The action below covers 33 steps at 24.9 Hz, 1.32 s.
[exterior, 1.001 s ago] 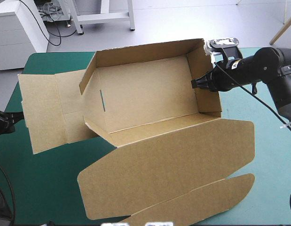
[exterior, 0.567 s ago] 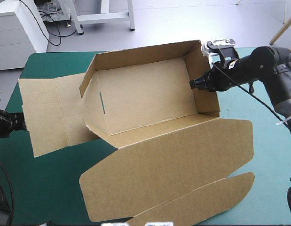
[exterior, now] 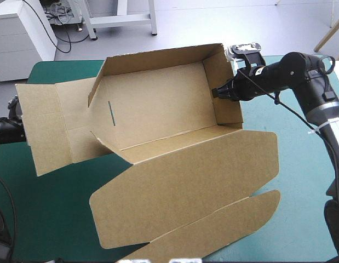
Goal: Fold the box
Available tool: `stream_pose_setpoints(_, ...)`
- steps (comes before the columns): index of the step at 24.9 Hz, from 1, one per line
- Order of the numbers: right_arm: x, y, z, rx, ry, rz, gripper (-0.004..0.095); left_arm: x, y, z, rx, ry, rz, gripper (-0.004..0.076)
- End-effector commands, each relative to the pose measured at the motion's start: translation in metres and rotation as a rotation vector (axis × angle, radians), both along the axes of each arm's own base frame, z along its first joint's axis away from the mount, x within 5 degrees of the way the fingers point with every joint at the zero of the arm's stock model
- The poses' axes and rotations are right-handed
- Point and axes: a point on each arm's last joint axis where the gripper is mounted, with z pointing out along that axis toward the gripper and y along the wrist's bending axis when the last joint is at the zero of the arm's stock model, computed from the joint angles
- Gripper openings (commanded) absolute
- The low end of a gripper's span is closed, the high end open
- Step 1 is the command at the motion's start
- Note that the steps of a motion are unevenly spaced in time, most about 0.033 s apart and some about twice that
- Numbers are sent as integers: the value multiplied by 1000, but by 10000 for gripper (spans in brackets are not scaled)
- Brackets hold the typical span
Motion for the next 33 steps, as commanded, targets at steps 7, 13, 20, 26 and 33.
stream_pose_setpoints(7, 14, -3, 19, 67, -182, -95, -19, 5, -96, 39, -186, -227, -356, 566)
stream_pose_setpoints(13, 17, -11, 17, -4, -191, -156, -19, -3, -105, 53, -202, -308, -381, 566)
stream_pose_setpoints(20, 18, -14, 16, -39, -192, -186, -19, -11, -113, 69, -234, -390, -400, 566)
stream_pose_setpoints(26, 19, -15, 15, -47, -188, -196, -17, -18, -134, 82, -307, -451, -452, 566)
stream_pose_setpoints(33, 22, -15, 10, -47, -174, -199, -17, -21, -148, 91, -402, -480, -471, 566)
